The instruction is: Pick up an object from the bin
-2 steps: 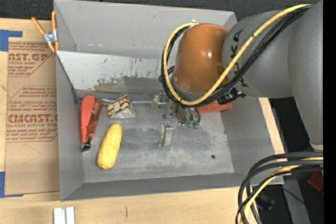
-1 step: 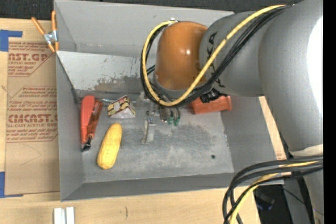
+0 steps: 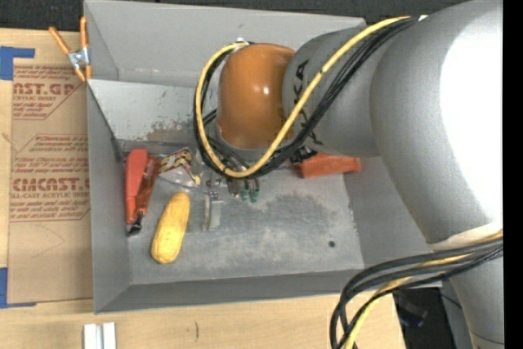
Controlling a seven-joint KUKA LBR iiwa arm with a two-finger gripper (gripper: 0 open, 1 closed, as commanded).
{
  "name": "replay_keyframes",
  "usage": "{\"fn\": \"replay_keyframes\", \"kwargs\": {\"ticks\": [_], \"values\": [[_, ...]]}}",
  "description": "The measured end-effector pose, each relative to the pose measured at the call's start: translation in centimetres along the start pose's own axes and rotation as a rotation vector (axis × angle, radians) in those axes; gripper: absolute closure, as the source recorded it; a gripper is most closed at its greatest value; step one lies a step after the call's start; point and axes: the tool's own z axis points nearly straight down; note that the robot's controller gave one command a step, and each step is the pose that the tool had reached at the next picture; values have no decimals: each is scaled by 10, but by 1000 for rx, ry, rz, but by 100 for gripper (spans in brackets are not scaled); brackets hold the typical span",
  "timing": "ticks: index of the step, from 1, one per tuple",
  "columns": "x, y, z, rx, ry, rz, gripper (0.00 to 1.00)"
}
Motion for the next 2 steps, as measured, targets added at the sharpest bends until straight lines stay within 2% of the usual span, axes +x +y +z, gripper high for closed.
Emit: {"fn": "replay_keyframes", "kwargs": {"ticks": [1, 2], "values": [[18, 30, -7, 5, 1, -31, 0], [30, 42, 13, 0, -3, 93, 0]]}}
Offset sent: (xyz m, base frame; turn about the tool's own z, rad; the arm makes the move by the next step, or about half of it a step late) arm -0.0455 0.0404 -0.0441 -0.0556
